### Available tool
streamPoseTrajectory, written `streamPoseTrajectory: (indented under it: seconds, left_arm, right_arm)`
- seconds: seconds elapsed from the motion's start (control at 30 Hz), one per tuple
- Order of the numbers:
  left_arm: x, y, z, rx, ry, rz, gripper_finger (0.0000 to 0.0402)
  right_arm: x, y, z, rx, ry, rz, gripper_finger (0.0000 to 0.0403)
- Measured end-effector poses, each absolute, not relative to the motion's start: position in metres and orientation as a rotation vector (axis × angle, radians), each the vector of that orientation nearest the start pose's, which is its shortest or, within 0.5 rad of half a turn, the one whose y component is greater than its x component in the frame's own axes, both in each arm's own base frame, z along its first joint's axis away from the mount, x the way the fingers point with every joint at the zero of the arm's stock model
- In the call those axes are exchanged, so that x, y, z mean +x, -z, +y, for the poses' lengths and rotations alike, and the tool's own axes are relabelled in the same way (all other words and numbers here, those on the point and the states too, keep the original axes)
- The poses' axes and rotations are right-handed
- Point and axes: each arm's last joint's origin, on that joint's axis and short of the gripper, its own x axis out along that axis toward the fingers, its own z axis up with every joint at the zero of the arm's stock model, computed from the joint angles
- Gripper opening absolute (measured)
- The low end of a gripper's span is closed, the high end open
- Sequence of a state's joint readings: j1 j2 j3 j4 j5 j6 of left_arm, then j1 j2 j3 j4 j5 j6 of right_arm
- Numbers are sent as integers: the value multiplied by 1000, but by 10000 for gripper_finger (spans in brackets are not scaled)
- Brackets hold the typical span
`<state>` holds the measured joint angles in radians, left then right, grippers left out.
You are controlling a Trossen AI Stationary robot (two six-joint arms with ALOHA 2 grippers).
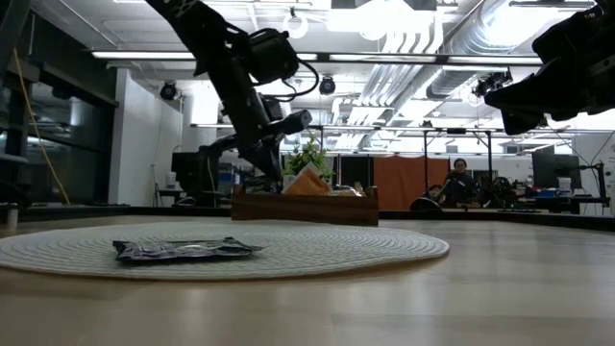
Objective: Pick & Place Tea
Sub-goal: Put the orange tea bag into the middle section of the wooden organizer
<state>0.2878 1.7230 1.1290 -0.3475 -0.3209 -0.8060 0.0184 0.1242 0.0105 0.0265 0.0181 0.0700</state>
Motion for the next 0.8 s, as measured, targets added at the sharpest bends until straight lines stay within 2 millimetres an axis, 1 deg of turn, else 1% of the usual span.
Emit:
streamPoseTrajectory:
  seconds: [0.23, 0.4, 0.8]
  left_arm:
    - [336, -200, 108, -725, -897, 679, 0]
    - [338, -190, 108, -733, -891, 718, 0]
    - [339, -190, 109, -740, -886, 706, 0]
  right_arm:
    - [105, -160, 1, 68, 3, 87, 1]
    - [105, -160, 1, 69, 3, 87, 1]
    - [105, -160, 1, 68, 3, 87, 1]
